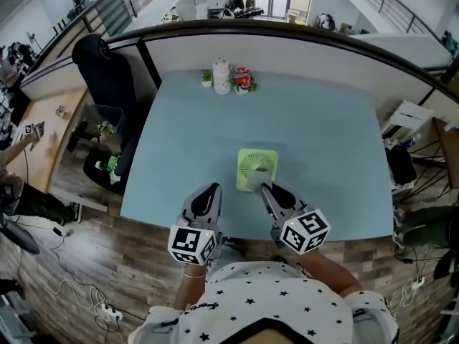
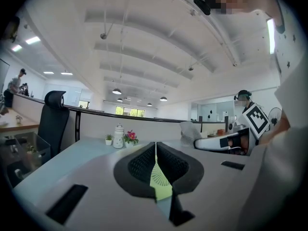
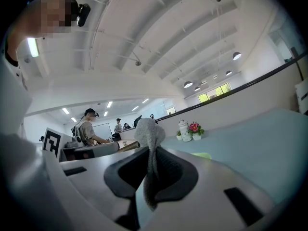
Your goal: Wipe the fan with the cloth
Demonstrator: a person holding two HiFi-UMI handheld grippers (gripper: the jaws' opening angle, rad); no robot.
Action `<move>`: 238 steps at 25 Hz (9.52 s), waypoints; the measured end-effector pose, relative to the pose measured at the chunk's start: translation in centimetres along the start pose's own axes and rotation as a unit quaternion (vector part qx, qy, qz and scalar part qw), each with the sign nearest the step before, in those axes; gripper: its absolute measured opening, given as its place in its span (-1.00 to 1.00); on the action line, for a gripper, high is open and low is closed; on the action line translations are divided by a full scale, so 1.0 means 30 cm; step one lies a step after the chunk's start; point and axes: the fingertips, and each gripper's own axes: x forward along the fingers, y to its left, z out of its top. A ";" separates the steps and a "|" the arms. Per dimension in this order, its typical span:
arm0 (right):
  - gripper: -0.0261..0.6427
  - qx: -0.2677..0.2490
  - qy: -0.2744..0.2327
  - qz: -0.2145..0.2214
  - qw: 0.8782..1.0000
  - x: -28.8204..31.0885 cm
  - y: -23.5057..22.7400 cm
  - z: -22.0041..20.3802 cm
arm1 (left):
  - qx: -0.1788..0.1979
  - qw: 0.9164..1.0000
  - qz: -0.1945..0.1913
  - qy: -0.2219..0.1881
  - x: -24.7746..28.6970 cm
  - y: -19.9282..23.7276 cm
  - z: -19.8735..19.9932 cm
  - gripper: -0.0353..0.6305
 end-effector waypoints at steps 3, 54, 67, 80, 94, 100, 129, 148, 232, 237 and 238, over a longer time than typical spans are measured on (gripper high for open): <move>-0.83 -0.004 0.006 -0.012 1.000 0.049 0.003 -0.003 | -0.005 1.000 -0.008 0.003 0.003 0.048 -0.004 -0.79; -0.83 0.030 0.099 -0.115 0.988 0.418 -0.221 -0.196 | 0.002 0.999 -0.038 0.026 0.157 0.343 0.000 -0.79; -0.83 0.034 0.091 -0.145 0.985 0.348 -0.282 -0.182 | 0.003 0.998 -0.054 0.033 0.198 0.322 -0.010 -0.80; -0.83 0.039 0.077 -0.212 0.974 0.205 -0.393 -0.169 | 0.007 0.995 -0.089 0.034 0.237 0.254 -0.008 -0.80; -0.83 0.046 0.071 -0.262 0.961 0.101 -0.459 -0.194 | 0.014 0.994 -0.107 0.032 0.224 0.216 -0.007 -0.80; -0.83 0.040 0.053 -0.243 0.968 0.114 -0.400 -0.165 | 0.015 0.994 -0.106 0.032 0.202 0.211 -0.011 -0.80; -0.83 -0.006 0.136 -0.114 0.984 0.403 -0.153 -0.325 | 0.007 0.999 -0.026 0.027 0.029 0.379 -0.016 -0.79; -0.83 0.020 0.115 -0.207 0.971 0.207 -0.312 -0.305 | 0.005 0.996 -0.089 0.029 0.111 0.262 -0.014 -0.80; -0.83 -0.008 0.149 -0.181 0.972 0.060 -0.379 -0.359 | -0.003 0.997 -0.057 0.057 0.070 0.078 -0.050 -0.79; -0.83 -0.014 0.133 -0.136 0.982 0.133 -0.284 -0.328 | -0.006 0.997 -0.039 0.061 0.040 0.099 -0.060 -0.79; -0.83 -0.016 0.135 -0.126 0.983 0.152 -0.262 -0.333 | -0.006 0.998 -0.035 0.061 0.033 0.105 -0.059 -0.79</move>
